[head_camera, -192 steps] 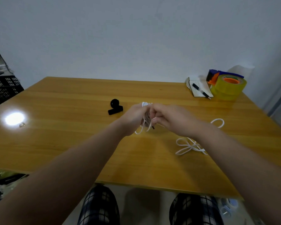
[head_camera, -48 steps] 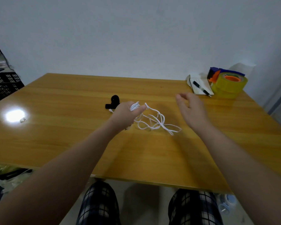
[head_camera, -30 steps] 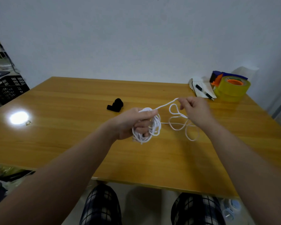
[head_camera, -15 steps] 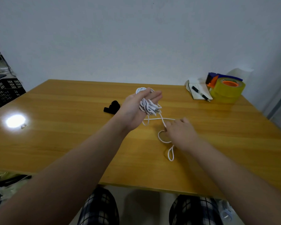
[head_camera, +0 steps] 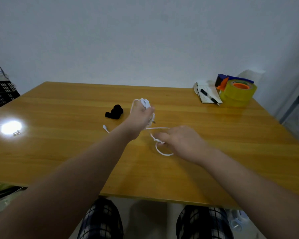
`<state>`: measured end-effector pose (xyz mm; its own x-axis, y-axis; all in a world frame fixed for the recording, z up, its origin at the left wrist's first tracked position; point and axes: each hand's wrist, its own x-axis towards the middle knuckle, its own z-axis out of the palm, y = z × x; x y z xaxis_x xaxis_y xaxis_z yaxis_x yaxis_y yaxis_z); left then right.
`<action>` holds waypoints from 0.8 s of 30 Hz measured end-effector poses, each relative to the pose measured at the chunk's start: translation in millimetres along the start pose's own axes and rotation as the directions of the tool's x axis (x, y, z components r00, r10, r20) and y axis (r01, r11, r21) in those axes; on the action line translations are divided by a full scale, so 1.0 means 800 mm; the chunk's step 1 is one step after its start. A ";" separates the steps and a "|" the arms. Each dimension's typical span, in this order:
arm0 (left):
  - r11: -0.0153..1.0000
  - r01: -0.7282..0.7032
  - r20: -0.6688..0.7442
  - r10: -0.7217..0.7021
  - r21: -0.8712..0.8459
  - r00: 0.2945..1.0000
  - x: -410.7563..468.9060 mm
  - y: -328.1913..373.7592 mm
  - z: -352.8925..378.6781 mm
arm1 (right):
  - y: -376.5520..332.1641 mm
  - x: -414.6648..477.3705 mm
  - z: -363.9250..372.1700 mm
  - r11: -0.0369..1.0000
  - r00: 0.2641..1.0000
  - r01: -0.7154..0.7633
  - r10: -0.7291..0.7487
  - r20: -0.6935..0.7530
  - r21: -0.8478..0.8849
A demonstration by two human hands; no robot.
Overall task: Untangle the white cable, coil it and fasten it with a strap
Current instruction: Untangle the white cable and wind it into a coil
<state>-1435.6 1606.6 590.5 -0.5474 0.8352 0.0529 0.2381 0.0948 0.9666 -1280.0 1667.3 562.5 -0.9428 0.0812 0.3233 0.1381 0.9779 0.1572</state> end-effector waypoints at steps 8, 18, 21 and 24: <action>0.831 -0.225 0.339 0.046 0.509 0.939 -0.019 0.007 0.007 | 0.021 -0.012 -0.024 0.915 0.974 -0.224 0.225 0.035 0.335; 0.835 -0.275 0.421 0.059 0.476 0.905 -0.031 0.019 0.004 | 0.025 -0.014 -0.015 0.474 0.896 -0.247 0.444 0.013 0.845; 0.879 -0.265 0.428 0.078 0.397 0.901 -0.031 0.016 -0.002 | 0.029 -0.017 -0.011 0.387 0.846 -0.227 0.533 -0.015 0.894; 0.901 -0.255 0.433 0.085 0.352 0.897 -0.033 0.005 -0.002 | 0.031 -0.018 -0.011 0.347 0.845 -0.307 0.528 0.086 0.886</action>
<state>-1421.3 1584.0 593.4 -0.1231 0.9922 0.0212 0.6365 0.0626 0.7688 -1260.8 1688.9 569.8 -0.7498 0.6014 0.2758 0.0684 0.4850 -0.8718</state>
